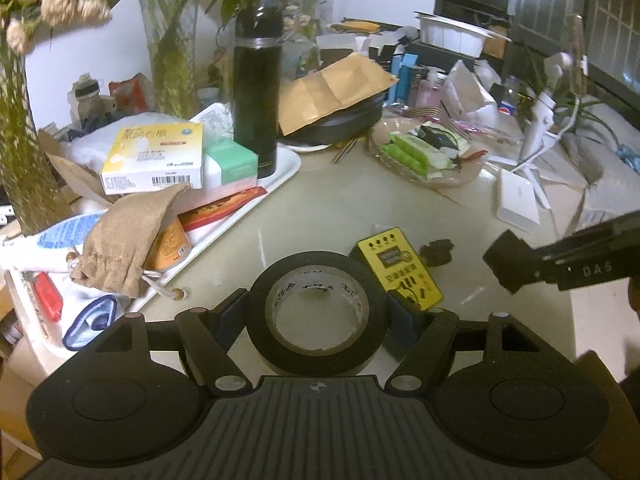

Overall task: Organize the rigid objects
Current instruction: 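Carry the tape roll and adapter into the box and open both tools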

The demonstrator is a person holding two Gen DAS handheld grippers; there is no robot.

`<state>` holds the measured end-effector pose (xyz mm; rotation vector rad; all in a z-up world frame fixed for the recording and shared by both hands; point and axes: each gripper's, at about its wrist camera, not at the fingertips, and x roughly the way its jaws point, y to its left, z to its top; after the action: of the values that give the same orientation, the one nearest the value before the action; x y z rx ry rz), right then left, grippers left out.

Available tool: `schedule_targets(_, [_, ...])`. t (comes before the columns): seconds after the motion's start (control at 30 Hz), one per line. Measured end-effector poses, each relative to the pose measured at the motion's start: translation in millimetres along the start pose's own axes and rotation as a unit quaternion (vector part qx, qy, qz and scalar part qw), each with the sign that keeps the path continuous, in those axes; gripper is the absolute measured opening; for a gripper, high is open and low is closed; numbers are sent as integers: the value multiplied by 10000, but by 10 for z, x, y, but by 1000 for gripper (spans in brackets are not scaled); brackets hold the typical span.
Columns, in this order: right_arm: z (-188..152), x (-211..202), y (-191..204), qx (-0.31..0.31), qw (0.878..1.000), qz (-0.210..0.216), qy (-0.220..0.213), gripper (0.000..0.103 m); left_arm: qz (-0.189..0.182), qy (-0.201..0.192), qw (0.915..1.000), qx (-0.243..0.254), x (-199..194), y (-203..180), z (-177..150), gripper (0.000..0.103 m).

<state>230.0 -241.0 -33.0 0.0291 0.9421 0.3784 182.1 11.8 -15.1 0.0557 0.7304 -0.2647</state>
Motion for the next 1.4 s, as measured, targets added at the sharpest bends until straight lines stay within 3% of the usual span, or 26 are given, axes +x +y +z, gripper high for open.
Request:
schedule_targets(0.73, [-695, -940, 385, -38, 9991, 349, -238, 43, -336, -126, 9983, 461, -870, -482, -329, 72])
schedule_targets(1.1, [-1083, -982, 427, 164, 9988, 425, -181, 44, -432, 72, 9986, 281, -1031, -546, -624, 72])
schedule_targets(1.4, [-1165, -994, 462, 73, 9986, 472, -232, 44, -360, 415, 9984, 94, -953, -491, -803, 72])
